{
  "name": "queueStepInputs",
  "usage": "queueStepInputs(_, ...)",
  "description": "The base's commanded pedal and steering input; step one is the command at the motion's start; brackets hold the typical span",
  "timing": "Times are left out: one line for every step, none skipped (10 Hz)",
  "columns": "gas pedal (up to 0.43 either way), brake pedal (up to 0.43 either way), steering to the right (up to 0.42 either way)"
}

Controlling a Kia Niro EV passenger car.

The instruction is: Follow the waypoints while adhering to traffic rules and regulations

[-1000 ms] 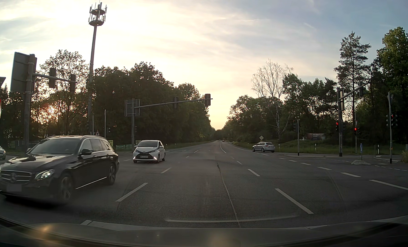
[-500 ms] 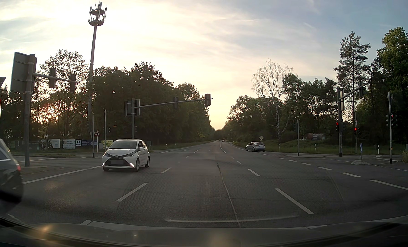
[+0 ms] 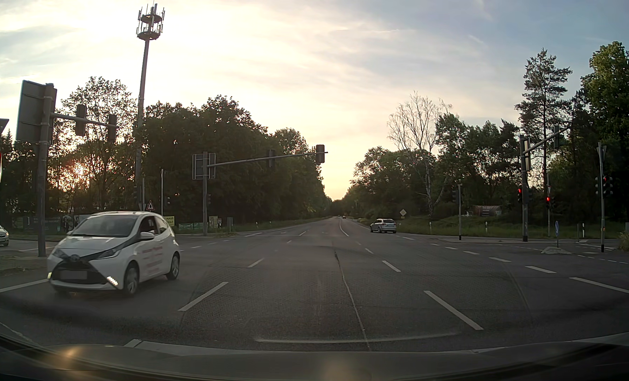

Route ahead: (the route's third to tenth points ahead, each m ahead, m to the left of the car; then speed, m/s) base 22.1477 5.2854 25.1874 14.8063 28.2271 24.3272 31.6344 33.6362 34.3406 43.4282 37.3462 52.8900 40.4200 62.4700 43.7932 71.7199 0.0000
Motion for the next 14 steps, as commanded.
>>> queueStepInputs(0.000,0.378,0.001)
queueStepInputs(0.000,0.378,0.001)
queueStepInputs(0.000,0.378,0.001)
queueStepInputs(0.000,0.378,0.001)
queueStepInputs(0.000,0.378,0.001)
queueStepInputs(0.000,0.378,0.001)
queueStepInputs(0.000,0.378,0.001)
queueStepInputs(0.000,0.378,0.001)
queueStepInputs(0.000,0.378,0.001)
queueStepInputs(0.000,0.378,0.001)
queueStepInputs(0.000,0.378,0.001)
queueStepInputs(0.000,0.378,0.001)
queueStepInputs(0.000,0.378,0.001)
queueStepInputs(0.000,0.378,0.001)
